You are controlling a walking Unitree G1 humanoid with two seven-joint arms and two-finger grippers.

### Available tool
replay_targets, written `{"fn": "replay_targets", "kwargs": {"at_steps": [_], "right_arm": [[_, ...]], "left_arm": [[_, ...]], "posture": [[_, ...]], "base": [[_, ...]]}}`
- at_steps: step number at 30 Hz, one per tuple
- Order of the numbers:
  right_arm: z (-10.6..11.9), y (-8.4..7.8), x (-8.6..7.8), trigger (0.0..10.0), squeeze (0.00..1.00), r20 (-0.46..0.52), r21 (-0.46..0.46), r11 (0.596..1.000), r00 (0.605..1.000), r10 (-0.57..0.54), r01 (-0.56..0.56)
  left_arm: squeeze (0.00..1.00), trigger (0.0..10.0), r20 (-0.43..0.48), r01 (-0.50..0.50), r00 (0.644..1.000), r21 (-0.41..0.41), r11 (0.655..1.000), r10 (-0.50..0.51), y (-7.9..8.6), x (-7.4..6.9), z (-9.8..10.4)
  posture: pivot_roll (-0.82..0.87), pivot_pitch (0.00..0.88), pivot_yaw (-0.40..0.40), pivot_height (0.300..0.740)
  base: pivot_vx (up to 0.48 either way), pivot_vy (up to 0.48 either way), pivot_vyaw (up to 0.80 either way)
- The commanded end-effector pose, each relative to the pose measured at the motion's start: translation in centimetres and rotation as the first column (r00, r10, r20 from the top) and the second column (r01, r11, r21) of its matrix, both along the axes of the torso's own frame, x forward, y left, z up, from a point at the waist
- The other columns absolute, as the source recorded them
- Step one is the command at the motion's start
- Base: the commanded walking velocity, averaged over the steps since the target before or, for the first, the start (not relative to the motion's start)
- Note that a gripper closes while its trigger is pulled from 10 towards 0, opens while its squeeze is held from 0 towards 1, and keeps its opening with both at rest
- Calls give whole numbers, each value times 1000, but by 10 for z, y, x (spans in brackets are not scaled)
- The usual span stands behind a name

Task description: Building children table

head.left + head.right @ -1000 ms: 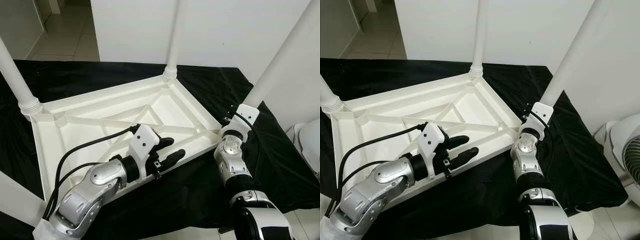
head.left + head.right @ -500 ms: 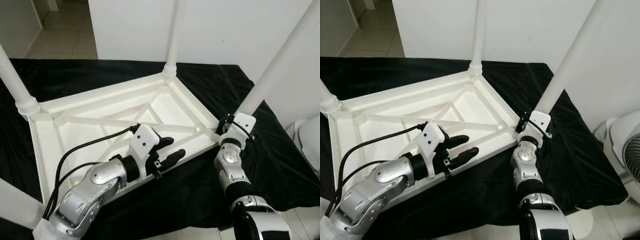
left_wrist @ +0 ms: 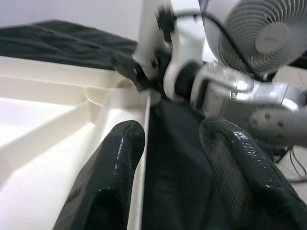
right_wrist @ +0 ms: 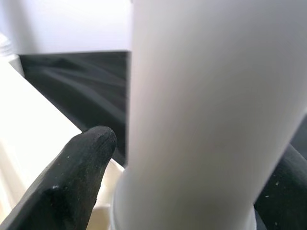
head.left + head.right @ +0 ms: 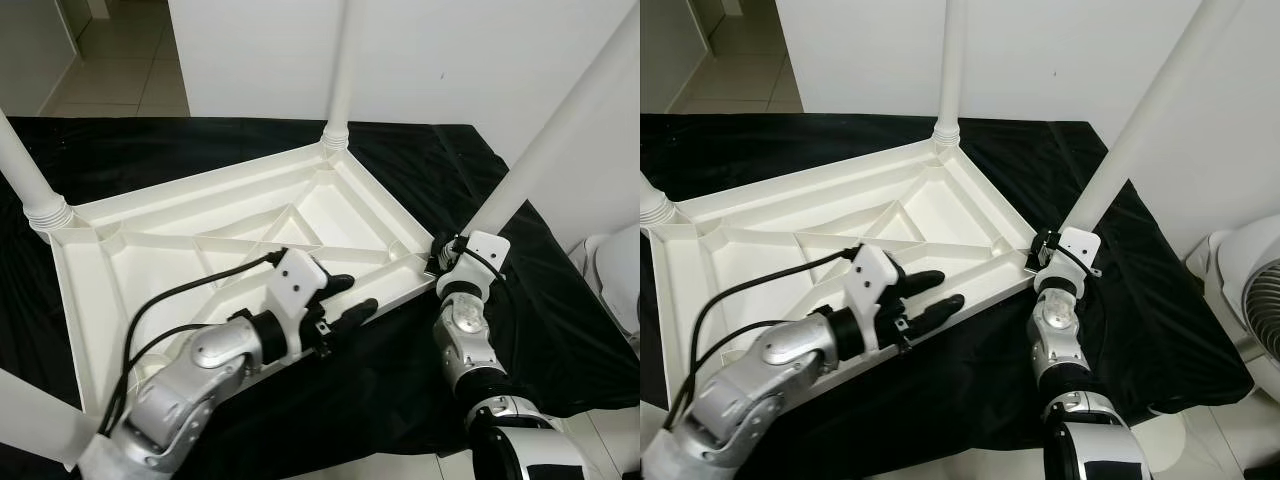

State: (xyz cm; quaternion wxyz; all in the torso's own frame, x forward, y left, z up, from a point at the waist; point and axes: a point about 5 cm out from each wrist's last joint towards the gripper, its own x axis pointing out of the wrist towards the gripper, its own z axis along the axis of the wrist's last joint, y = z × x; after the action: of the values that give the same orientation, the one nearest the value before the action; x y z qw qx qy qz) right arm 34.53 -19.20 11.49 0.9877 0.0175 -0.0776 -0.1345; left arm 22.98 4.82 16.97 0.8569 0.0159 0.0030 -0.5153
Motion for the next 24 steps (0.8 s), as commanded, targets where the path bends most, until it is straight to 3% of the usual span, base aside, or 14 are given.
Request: {"fn": "replay_targets", "kwargs": {"at_steps": [1,8,24], "right_arm": [[-1,-6,-3,10000,0,8,-7,1000,999,31,-31],[8,-16,-4,10000,0,21,-69,985,987,158,-156],[17,-30,-8,10000,0,-2,-133,925,933,359,-356]], "left_arm": [[0,10000,-7,-7,1000,37,999,8,-4,2,-7],[0,10000,9,-75,997,130,989,74,-18,14,-19],[0,10000,-1,-71,997,113,991,72,-40,20,-10]], "posture": [[107,34,-53,740],[93,36,-54,740],[89,41,-47,740]], "base": [[0,0,0],[0,0,0],[0,0,0]]}}
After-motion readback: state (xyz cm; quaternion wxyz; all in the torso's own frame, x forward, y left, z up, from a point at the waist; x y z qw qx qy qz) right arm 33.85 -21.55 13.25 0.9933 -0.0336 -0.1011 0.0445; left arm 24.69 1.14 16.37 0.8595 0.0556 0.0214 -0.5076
